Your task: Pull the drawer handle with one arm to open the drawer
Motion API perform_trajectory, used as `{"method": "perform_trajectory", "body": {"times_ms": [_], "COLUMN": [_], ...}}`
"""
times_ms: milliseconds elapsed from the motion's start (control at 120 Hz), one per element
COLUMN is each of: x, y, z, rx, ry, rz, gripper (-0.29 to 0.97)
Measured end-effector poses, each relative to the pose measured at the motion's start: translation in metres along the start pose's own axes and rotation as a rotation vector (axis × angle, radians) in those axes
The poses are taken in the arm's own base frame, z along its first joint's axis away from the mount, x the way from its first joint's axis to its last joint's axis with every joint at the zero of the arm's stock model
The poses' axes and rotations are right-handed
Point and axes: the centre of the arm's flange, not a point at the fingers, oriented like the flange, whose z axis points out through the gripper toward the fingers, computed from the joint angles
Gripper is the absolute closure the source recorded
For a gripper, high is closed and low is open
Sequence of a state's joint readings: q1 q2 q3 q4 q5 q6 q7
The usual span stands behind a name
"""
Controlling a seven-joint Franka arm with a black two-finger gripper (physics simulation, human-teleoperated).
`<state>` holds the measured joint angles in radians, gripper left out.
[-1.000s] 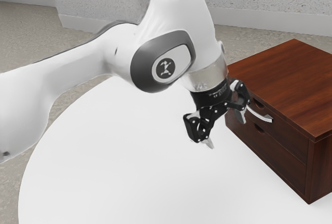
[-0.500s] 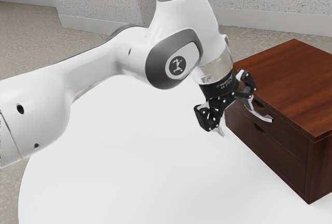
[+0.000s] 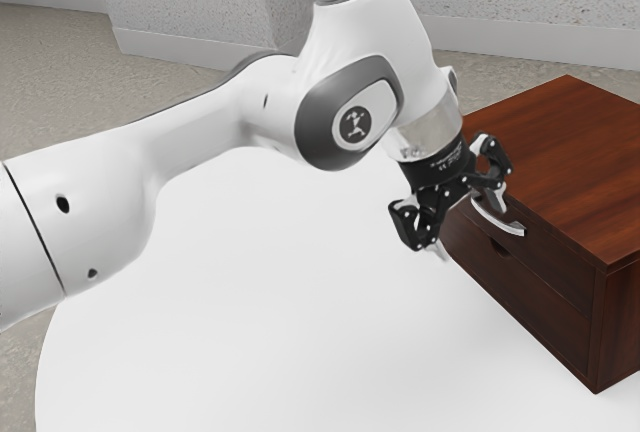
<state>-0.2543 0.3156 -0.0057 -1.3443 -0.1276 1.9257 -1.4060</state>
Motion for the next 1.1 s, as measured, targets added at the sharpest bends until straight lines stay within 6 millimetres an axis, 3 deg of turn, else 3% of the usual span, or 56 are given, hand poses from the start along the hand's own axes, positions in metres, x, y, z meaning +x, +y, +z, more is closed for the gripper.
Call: {"method": "perform_trajectory", "body": {"times_ms": [425,700,875,1100], "x": [0.018,0.018,0.019,0.018], "y": [0.007,0.008,0.010,-0.003], "z": [0.009,0.014,0.020,0.020], "rx": [-0.001,0.002,-0.002,0.016], "ry": [0.007,0.006,0.007,0.006], "rz": [0.005,0.019,0.026,0.028], "gripper": [0.01,0.26,0.33,0.38]}}
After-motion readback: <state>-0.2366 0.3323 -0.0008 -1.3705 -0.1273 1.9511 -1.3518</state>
